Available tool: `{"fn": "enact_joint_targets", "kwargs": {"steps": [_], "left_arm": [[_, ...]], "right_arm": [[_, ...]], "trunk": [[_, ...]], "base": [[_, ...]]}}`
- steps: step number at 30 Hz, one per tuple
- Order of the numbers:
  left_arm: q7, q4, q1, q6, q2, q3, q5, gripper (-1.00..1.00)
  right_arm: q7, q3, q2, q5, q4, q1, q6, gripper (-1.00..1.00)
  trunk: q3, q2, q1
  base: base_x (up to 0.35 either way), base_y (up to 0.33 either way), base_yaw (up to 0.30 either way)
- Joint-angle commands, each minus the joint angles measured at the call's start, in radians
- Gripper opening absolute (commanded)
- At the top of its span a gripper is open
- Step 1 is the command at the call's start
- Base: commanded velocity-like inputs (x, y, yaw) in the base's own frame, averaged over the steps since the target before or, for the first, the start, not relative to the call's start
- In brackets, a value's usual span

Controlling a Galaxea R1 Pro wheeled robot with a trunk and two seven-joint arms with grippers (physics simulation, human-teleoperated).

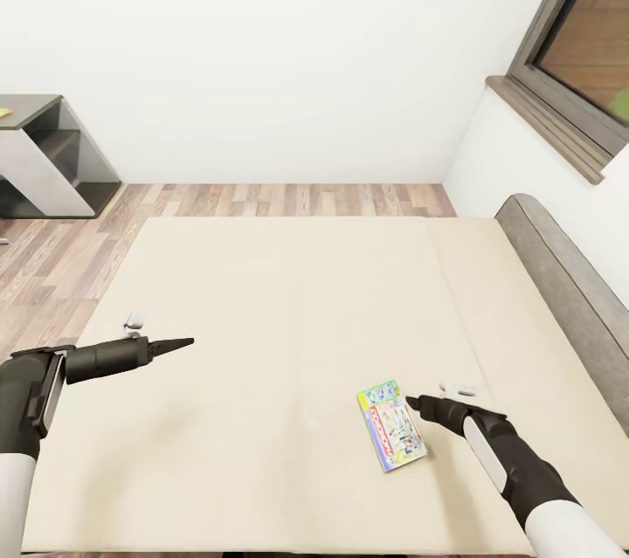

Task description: Put all the toys in the child's room - the three board games (two on the bed and one on the table), the two jigsaw puzzles on the table, and the tennis ball on the table - inside the toy box on the table in the child's room.

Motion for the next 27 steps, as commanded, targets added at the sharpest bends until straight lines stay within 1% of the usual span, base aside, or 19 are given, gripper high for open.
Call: {"fn": "enact_joint_targets", "kwargs": {"steps": [1, 9, 17, 21, 24, 27], "left_arm": [[-0.009, -0.001, -0.001, 0.01, -0.001, 0.003, -0.011, 1.0], [-0.011, -0.001, -0.001, 0.01, 0.002, 0.004, -0.01, 1.0], [-0.01, -0.001, -0.001, 0.01, -0.001, 0.001, -0.01, 1.0], [-0.011, -0.001, -0.001, 0.011, -0.002, 0.0, -0.01, 1.0], [-0.013, -0.003, 0.0, 0.012, -0.003, -0.001, -0.01, 1.0], [-0.017, -0.004, 0.0, 0.014, -0.01, -0.002, -0.009, 1.0]], "right_arm": [[0.0, 0.002, -0.001, -0.003, -0.003, 0.0, 0.004, 1.0], [-0.001, 0.001, 0.002, -0.009, -0.007, 0.0, 0.01, 1.0], [0.0, 0.001, 0.003, -0.012, -0.004, -0.012, 0.011, 1.0], [0.0, 0.003, 0.003, -0.01, 0.0, -0.061, 0.021, 1.0], [-0.002, 0.004, 0.004, -0.005, 0.008, -0.103, 0.051, 1.0], [-0.004, 0.004, 0.005, -0.003, 0.013, -0.129, 0.077, 1.0]], "trunk": [[-0.001, -0.002, 0.001], [-0.002, -0.002, 0.001], [-0.011, -0.002, 0.001], [-0.017, -0.002, 0.001], [-0.022, -0.002, 0.001], [-0.027, -0.002, 0.001]], "base": [[0.0, 0.0, 0.0], [0.0, 0.0, 0.0], [0.0, 0.0, 0.0], [0.0, 0.0, 0.0], [0.0, 0.0, 0.0], [0.0, 0.0, 0.0]]}}
